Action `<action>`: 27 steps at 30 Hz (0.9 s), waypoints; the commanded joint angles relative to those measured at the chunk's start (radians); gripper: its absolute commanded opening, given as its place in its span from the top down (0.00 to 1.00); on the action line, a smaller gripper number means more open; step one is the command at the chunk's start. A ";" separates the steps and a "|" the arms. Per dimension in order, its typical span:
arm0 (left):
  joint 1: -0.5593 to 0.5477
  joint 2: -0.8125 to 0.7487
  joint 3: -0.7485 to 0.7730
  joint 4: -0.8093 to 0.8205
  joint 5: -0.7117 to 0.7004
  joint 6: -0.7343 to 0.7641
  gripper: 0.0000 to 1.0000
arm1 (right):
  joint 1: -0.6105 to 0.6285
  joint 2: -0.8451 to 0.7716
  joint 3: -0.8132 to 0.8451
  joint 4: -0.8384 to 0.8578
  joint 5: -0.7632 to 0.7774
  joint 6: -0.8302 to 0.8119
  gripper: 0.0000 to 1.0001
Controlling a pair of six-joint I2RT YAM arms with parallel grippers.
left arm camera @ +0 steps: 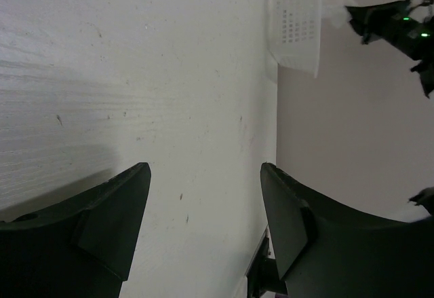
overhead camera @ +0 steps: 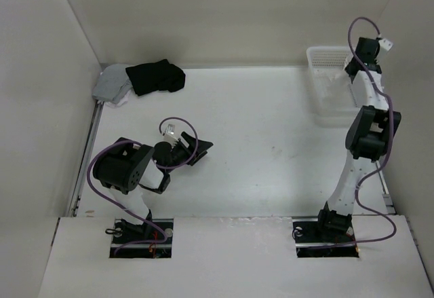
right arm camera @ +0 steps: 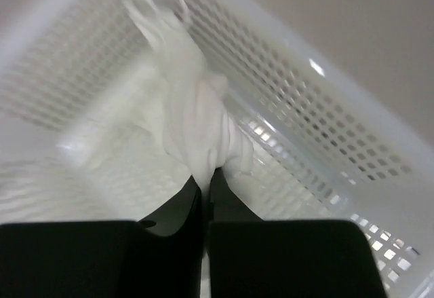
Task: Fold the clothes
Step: Grab the tank top from the pile, then move the tank top to the center of the board
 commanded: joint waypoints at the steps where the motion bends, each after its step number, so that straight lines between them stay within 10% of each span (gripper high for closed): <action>1: -0.018 -0.010 0.031 0.192 0.000 0.030 0.36 | 0.035 -0.258 -0.010 0.219 -0.094 0.063 1.00; 13: 0.023 -0.282 0.063 -0.090 -0.068 0.083 0.38 | 0.326 -0.703 -0.065 0.185 -0.319 0.164 0.96; 17: 0.040 -0.498 0.081 -0.370 -0.180 0.192 0.38 | 0.498 -0.930 -0.528 0.337 -0.306 0.242 0.87; 22: 0.054 -0.767 0.083 -0.791 -0.370 0.353 0.37 | 0.694 -1.168 -1.221 0.589 -0.238 0.411 0.41; 27: 0.028 -0.936 0.049 -1.043 -0.488 0.468 0.37 | 0.776 -1.289 -1.518 0.540 -0.218 0.439 0.40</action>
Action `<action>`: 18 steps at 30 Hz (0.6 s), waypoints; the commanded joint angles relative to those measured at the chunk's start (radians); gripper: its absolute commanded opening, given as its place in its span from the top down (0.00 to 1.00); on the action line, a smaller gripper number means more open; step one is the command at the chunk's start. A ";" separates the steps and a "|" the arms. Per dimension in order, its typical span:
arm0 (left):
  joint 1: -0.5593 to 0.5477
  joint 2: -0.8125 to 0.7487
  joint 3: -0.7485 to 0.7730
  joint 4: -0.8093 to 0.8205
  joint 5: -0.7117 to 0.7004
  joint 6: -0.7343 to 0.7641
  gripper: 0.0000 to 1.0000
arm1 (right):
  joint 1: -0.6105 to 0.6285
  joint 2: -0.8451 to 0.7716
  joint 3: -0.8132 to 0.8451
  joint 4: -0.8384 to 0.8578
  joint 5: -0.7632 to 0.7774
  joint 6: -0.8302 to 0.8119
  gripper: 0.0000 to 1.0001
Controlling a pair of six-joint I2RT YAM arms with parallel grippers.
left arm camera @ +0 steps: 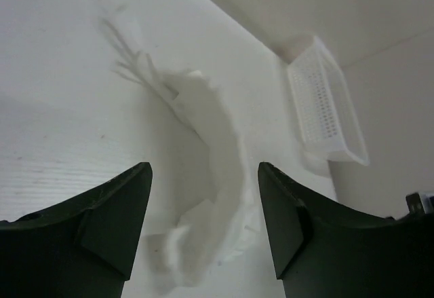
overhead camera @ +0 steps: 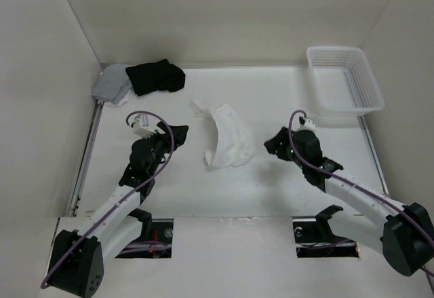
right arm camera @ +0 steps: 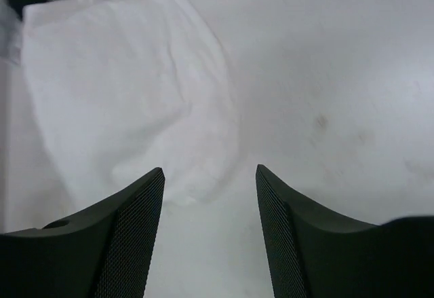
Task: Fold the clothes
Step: Move the tank top to the center of the board
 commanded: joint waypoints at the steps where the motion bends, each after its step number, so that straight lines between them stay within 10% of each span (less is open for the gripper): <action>1: -0.030 -0.063 -0.020 -0.270 -0.119 0.124 0.37 | 0.032 -0.111 -0.083 0.091 0.053 0.065 0.48; 6: -0.158 -0.058 -0.032 -0.363 -0.187 0.114 0.45 | 0.055 -0.035 -0.136 0.103 0.012 0.068 0.82; 18: -0.419 0.236 0.027 -0.261 -0.328 0.161 0.49 | 0.328 0.266 -0.010 0.172 0.076 -0.009 0.61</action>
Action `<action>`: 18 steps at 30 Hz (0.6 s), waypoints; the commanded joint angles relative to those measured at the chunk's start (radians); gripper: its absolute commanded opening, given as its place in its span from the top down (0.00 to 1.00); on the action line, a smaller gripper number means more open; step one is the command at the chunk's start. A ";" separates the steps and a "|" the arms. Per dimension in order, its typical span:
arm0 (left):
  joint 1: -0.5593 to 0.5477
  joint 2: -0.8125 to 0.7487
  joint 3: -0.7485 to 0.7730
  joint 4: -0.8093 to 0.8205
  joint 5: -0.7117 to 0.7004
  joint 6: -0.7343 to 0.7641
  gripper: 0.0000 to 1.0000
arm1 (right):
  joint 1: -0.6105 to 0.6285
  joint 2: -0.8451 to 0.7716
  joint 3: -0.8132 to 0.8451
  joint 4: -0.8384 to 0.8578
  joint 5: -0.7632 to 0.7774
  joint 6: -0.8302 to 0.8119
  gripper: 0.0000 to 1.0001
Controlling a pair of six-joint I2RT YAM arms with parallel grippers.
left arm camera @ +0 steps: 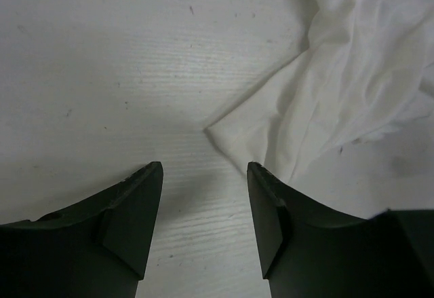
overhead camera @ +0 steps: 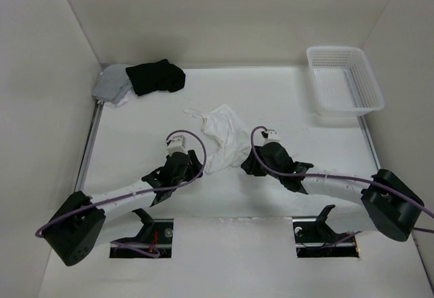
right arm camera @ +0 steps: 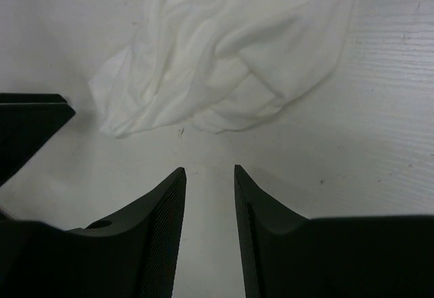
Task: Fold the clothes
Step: Move the tank top to the center of the board, then flatten the tank top out
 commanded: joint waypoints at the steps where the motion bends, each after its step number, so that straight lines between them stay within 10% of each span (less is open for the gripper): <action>1: -0.031 0.063 0.051 0.064 -0.041 0.056 0.49 | 0.002 0.008 0.008 0.093 0.058 -0.007 0.60; 7: -0.013 0.163 0.091 0.104 -0.063 0.088 0.52 | -0.001 0.044 -0.019 0.166 0.041 0.013 0.60; 18: 0.009 0.238 0.116 0.197 0.068 0.033 0.90 | -0.061 0.189 0.048 0.197 0.080 0.050 0.52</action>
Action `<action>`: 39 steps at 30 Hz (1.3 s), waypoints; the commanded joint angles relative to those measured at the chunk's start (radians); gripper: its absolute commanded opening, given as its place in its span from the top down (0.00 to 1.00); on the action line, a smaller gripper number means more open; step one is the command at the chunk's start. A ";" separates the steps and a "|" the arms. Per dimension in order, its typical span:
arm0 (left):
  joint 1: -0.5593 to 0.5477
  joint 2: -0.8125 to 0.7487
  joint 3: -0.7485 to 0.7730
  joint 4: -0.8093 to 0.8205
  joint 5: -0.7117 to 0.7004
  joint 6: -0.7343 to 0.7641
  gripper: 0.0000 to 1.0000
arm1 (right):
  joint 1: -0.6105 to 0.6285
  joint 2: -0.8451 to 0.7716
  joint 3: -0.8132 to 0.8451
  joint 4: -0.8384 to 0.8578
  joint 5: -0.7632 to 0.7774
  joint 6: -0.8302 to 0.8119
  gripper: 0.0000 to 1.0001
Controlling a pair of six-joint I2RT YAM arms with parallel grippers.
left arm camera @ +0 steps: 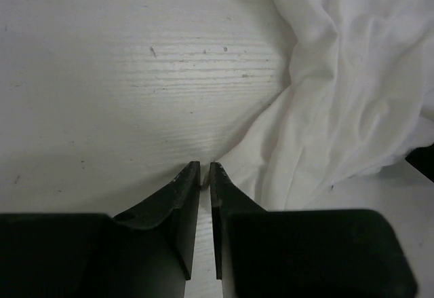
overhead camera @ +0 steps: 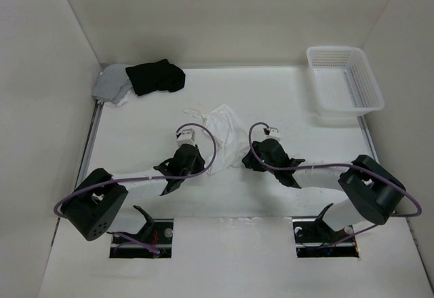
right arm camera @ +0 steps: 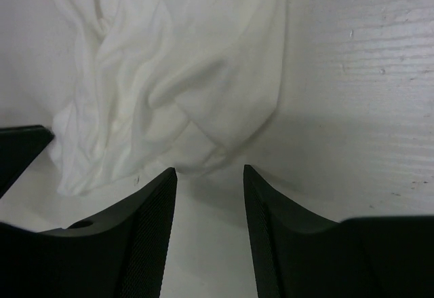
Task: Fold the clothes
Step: Flatten the tank top out
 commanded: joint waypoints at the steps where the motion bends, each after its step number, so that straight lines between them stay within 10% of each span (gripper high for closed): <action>1: 0.013 -0.053 0.009 0.058 0.054 -0.027 0.92 | -0.007 0.046 0.061 0.070 0.031 0.015 0.56; 8: 0.040 -0.329 0.057 -0.057 0.060 -0.043 0.98 | -0.012 -0.012 0.070 0.131 0.058 -0.005 0.94; 18: 0.186 -0.652 0.270 -0.262 0.086 -0.137 0.98 | -0.041 -0.587 0.330 -0.414 0.026 -0.255 0.93; 39: 0.347 -0.424 0.599 -0.061 0.312 -0.359 0.98 | -0.101 -0.319 0.940 -0.563 -0.121 -0.399 0.92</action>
